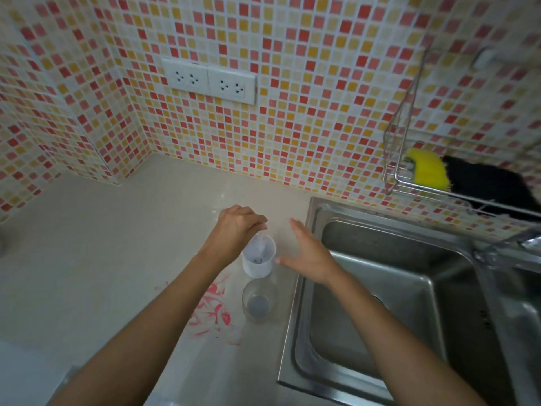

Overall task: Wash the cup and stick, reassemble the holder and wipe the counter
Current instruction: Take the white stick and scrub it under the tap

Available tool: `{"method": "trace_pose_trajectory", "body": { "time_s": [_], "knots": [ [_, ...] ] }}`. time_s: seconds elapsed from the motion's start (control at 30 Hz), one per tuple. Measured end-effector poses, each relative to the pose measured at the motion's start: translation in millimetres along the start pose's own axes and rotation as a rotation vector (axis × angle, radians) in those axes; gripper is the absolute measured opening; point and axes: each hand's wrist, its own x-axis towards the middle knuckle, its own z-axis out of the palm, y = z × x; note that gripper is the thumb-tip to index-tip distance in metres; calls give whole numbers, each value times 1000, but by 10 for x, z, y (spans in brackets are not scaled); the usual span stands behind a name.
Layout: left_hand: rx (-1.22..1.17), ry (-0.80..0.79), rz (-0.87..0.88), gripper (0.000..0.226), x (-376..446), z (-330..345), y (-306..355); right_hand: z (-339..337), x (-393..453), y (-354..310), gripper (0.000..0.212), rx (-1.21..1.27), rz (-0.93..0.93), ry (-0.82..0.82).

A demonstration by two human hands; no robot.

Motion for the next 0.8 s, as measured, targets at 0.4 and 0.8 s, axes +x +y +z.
{"method": "trace_pose_trajectory", "body": {
  "time_s": [0.4, 0.8],
  "knots": [
    [-318, -124, -76, 17, 632, 75, 1128, -1938, -625, 171, 27, -8, -81, 826],
    [-430, -106, -262, 14, 852, 324, 1775, -2451, 106, 828, 47, -126, 247, 425]
  ]
}}
